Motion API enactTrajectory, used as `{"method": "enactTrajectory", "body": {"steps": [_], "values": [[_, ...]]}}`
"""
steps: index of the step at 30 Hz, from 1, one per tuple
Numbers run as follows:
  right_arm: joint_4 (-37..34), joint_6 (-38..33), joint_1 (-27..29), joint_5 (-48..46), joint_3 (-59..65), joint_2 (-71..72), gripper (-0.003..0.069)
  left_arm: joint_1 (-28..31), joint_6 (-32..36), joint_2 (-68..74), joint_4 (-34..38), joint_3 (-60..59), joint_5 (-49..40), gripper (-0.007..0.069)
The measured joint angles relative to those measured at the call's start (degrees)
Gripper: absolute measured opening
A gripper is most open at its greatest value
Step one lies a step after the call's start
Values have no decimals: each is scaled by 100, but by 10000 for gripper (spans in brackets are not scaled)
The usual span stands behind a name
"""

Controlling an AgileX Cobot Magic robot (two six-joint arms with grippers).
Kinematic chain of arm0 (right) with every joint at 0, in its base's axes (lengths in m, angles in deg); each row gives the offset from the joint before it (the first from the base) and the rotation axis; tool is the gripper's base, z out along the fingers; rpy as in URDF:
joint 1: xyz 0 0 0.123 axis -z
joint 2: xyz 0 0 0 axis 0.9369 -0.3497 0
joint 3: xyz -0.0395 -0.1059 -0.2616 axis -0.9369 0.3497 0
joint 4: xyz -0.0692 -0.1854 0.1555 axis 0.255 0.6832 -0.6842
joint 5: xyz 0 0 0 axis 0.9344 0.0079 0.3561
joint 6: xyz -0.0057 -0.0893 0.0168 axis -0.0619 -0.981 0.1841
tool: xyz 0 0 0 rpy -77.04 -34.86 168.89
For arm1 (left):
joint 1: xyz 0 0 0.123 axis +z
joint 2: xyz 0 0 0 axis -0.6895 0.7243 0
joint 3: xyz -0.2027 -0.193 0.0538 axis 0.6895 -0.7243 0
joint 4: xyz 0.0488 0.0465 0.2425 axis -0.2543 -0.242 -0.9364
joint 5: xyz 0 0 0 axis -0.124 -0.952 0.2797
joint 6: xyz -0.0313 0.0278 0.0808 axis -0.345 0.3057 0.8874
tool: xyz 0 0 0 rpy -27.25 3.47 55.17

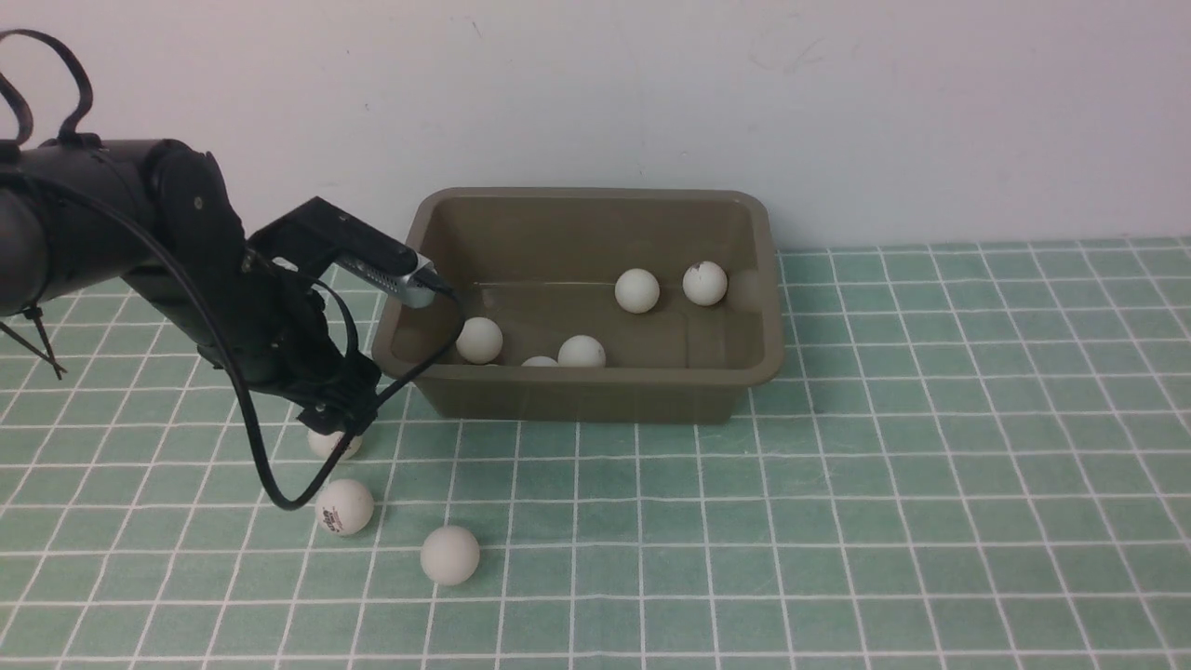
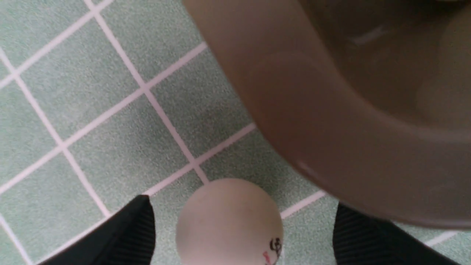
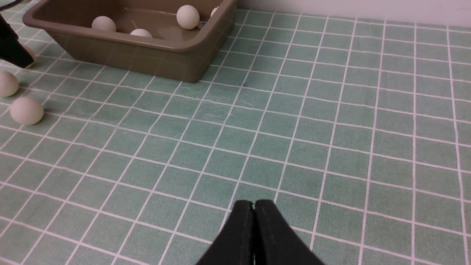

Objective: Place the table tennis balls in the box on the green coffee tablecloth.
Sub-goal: 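Reach for and grasp a ping pong ball on the table beside the basket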

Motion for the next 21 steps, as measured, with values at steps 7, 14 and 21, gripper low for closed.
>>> {"method": "enactTrajectory", "body": {"steps": [7,14,21], "values": [[-18,0,0,118,0,0,-16,0,0,211,0,5,7,575],[-18,0,0,146,0,0,-16,0,0,217,-26,5,116,354],[-18,0,0,146,0,0,-16,0,-470,33,-931,10,-305,353]]}}
